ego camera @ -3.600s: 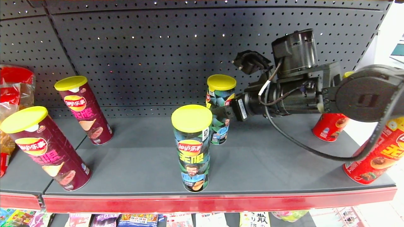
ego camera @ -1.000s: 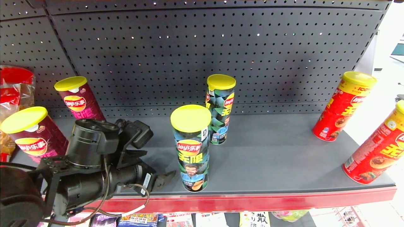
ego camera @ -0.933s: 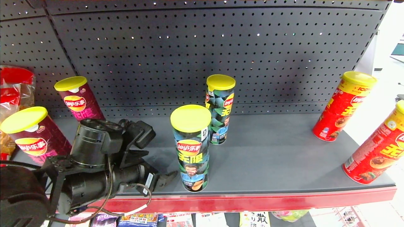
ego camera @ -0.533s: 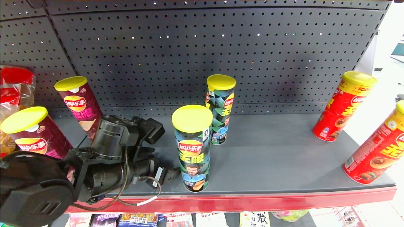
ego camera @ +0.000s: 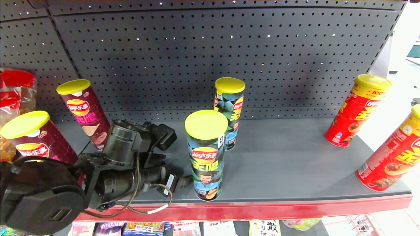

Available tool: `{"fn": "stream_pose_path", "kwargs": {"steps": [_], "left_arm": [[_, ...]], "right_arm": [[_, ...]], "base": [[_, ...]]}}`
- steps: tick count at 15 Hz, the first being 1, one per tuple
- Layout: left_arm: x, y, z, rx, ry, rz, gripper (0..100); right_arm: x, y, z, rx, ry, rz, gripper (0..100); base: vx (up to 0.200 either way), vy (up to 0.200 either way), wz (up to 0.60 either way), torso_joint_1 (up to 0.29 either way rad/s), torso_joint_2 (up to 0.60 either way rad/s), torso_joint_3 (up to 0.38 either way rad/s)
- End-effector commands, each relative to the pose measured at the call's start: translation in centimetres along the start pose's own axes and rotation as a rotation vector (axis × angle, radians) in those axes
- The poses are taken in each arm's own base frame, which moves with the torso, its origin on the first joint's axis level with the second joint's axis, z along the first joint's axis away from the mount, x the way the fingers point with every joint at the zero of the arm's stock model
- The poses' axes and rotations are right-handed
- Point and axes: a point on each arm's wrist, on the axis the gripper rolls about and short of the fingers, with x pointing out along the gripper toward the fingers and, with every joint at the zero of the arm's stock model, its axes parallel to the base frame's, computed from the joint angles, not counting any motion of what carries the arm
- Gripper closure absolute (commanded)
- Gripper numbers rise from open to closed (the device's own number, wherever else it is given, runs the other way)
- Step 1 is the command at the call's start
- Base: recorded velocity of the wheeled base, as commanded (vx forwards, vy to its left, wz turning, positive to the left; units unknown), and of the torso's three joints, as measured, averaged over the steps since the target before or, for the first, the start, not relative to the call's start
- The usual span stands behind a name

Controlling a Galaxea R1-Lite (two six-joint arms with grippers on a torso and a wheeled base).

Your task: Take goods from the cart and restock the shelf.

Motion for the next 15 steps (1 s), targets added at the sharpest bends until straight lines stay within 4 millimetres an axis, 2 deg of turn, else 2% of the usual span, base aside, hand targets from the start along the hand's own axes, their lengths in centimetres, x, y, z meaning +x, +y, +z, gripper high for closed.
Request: {"fn": "stream_pose_path", "kwargs": {"steps": [1, 4, 15], "left_arm": [[-0.1, -0.2, 0.1, 0.003, -0.003, -0.005, 0], [0.1, -0.7, 0.0, 0.015, 0.000, -0.022, 0], [1.3, -0.8, 0.9, 0.013, -0.028, -0.022, 0]], "right_arm": [[0.0, 0.0, 0.0, -0.001, 0.001, 0.001, 0], [0.0, 0.0, 0.0, 0.001, 0.001, 0.001, 0], [0.0, 0.0, 0.0, 0.004, 0.001, 0.001, 0]], "base": [[0.000, 0.000, 0.00, 0.000, 0.00, 0.000], [0.000, 0.000, 0.00, 0.000, 0.00, 0.000], [0.000, 0.000, 0.00, 0.000, 0.00, 0.000]]}}
